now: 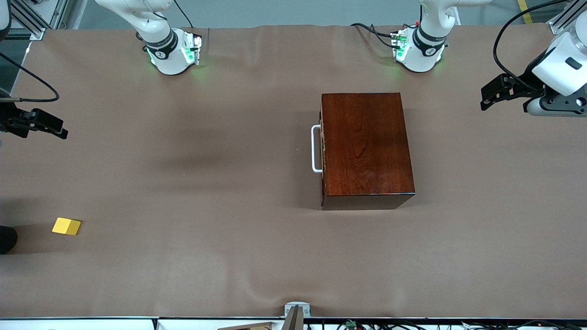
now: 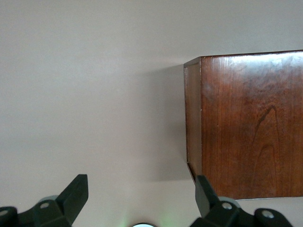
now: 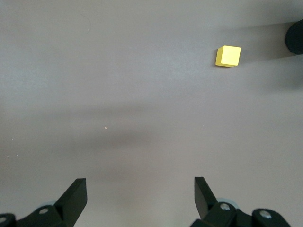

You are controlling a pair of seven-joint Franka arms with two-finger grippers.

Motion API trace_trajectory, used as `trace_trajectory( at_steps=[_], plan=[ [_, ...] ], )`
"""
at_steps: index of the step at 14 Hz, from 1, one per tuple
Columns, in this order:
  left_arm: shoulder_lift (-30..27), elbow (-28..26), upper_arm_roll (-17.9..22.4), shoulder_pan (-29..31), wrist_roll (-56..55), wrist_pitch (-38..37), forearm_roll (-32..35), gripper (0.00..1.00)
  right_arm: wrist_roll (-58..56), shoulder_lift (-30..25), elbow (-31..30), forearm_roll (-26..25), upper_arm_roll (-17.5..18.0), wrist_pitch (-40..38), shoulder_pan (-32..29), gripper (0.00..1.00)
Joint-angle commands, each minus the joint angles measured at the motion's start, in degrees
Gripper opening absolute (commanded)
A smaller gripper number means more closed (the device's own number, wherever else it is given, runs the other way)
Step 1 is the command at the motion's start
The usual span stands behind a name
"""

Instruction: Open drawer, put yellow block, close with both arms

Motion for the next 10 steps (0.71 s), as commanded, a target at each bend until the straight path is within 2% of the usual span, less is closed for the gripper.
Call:
trace_trajectory(
  at_steps=[1, 10],
  plan=[
    [0.2, 0.9, -0.5, 0.4, 1.6, -0.4, 1.3, 1.0, -0.3, -0.1, 0.5, -0.6, 0.3, -0.5, -0.4, 1.0],
    [0.6, 1.1, -0.9, -0.5, 0.5, -0.1, 1.3, 1.0, -0.3, -0.1, 0.5, -0.6, 0.3, -0.5, -0.4, 1.0]
  ],
)
